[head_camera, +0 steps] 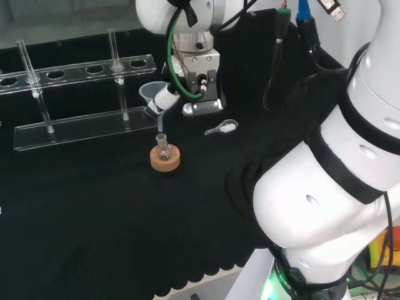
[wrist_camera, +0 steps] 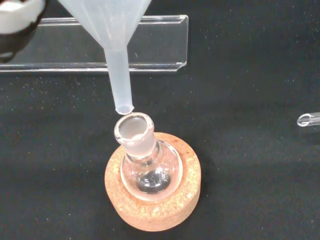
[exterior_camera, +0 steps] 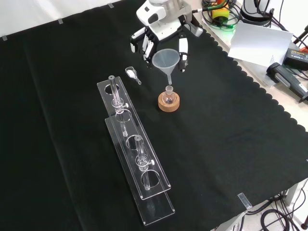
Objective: Place the funnel on the round-bottom flask.
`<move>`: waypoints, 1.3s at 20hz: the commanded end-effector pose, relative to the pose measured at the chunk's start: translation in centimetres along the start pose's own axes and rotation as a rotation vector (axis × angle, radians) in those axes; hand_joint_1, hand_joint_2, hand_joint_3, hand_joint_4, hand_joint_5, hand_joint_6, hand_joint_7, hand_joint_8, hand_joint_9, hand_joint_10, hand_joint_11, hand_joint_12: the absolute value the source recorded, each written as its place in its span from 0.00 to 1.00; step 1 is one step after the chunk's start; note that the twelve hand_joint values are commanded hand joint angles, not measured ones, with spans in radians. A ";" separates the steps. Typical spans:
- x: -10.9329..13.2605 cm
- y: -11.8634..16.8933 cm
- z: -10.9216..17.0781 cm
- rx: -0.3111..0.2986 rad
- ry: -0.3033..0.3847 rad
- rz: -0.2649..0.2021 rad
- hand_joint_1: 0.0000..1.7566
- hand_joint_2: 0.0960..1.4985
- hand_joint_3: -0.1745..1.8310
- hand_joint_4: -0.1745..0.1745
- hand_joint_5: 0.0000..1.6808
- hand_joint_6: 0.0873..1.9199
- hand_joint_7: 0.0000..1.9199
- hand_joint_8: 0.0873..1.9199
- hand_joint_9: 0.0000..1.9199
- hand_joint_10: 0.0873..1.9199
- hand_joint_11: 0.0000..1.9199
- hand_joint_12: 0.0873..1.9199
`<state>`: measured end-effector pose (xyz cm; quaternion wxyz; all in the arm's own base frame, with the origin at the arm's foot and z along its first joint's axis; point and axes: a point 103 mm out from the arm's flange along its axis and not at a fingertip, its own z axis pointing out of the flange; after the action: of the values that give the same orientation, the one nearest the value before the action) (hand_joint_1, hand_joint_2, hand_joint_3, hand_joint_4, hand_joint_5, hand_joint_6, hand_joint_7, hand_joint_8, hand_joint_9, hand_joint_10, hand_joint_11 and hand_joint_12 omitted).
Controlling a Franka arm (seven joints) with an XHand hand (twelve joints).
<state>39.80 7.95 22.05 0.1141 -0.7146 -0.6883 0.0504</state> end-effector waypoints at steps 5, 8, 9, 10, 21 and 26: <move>0.0 0.0 0.5 -0.004 -0.005 0.008 0.44 0.33 0.38 0.85 0.60 0.31 0.68 0.25 0.49 0.10 0.00 0.59; 0.0 0.1 0.6 -0.005 -0.007 0.007 0.44 0.33 0.38 0.85 0.60 0.31 0.68 0.25 0.49 0.10 0.00 0.59; 0.0 0.1 0.6 -0.003 -0.009 0.006 0.44 0.33 0.38 0.85 0.60 0.31 0.68 0.25 0.49 0.10 0.00 0.59; 0.0 0.2 0.6 0.001 -0.011 0.005 0.44 0.33 0.38 0.85 0.60 0.31 0.68 0.25 0.49 0.10 0.00 0.59; 0.1 1.0 0.8 0.000 -0.013 0.013 0.44 0.33 0.38 0.84 0.60 0.30 0.68 0.25 0.49 0.10 0.00 0.59; 0.2 1.5 0.9 0.017 -0.013 0.017 0.44 0.33 0.38 0.84 0.60 0.30 0.68 0.25 0.49 0.10 0.00 0.59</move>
<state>40.64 8.11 21.06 0.1105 -0.7186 -0.6842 0.0564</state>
